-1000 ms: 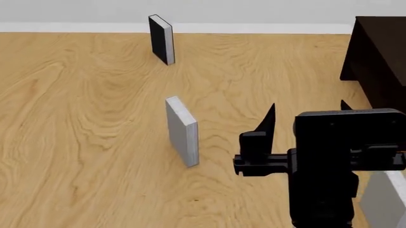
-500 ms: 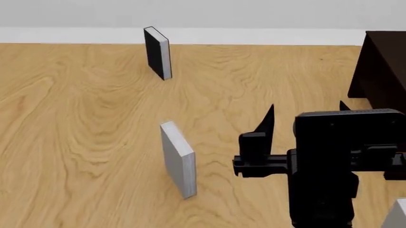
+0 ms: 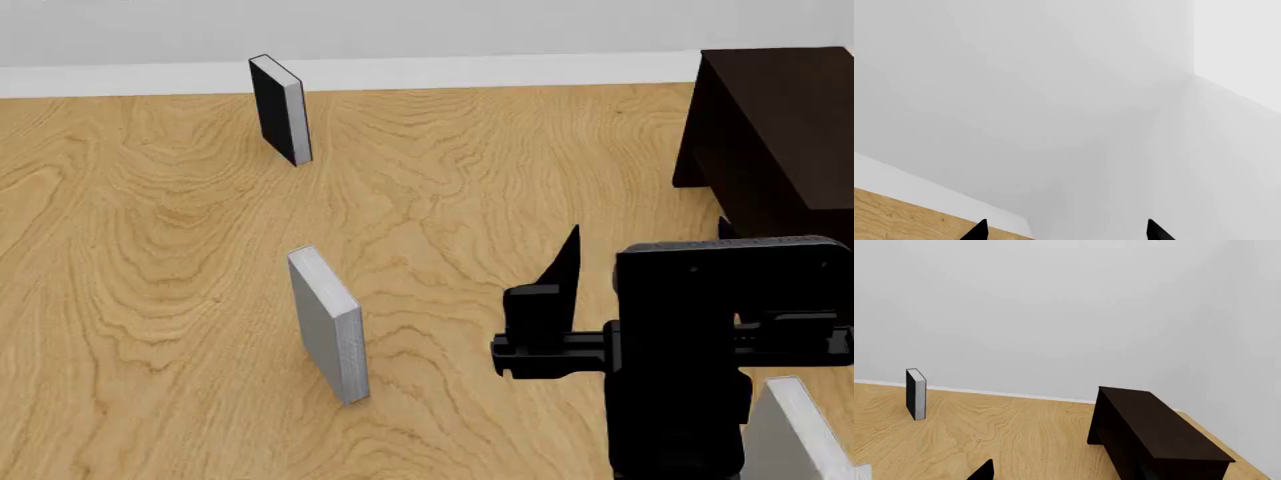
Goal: Pick up the book on the right and place it on the cabinet shelf.
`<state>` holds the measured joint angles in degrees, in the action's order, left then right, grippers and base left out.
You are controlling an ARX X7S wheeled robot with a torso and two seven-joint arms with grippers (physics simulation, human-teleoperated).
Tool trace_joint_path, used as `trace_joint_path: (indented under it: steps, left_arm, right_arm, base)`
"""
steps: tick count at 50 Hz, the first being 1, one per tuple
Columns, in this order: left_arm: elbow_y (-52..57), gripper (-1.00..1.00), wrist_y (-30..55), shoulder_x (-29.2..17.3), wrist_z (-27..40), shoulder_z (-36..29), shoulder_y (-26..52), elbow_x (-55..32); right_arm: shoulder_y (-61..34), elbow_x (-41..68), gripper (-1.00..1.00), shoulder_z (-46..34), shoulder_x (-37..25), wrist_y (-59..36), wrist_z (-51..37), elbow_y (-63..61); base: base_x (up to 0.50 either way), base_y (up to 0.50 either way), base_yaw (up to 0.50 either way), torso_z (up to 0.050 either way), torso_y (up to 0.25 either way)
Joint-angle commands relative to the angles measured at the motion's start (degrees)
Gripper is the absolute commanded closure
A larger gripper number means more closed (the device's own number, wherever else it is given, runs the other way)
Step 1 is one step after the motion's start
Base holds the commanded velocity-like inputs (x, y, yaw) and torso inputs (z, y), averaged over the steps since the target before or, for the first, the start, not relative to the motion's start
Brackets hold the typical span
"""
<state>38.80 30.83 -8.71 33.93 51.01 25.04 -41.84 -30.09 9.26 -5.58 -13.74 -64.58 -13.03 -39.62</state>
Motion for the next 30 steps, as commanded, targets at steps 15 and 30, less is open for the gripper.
trace_joint_path:
  steps: [15,30]
  left_arm:
    - [-0.75,-1.00,-1.43,-0.76,0.77,-1.39,-0.86,-0.47]
    - [-1.01,-1.00,-1.99,-1.23,1.25,-2.03,-1.25,-0.95]
  right_arm:
    - [-7.90,1.16,-1.00,0.92,-1.59,-14.20,-0.89,-10.04]
    - [-7.73,1.73,-1.00,2.81,-1.46,-15.02,-0.77,-10.84]
  base:
    - [-0.20,0.02,-0.45,0.000,0.000]
    - [-0.20,0.04,-0.45,0.000,0.000]
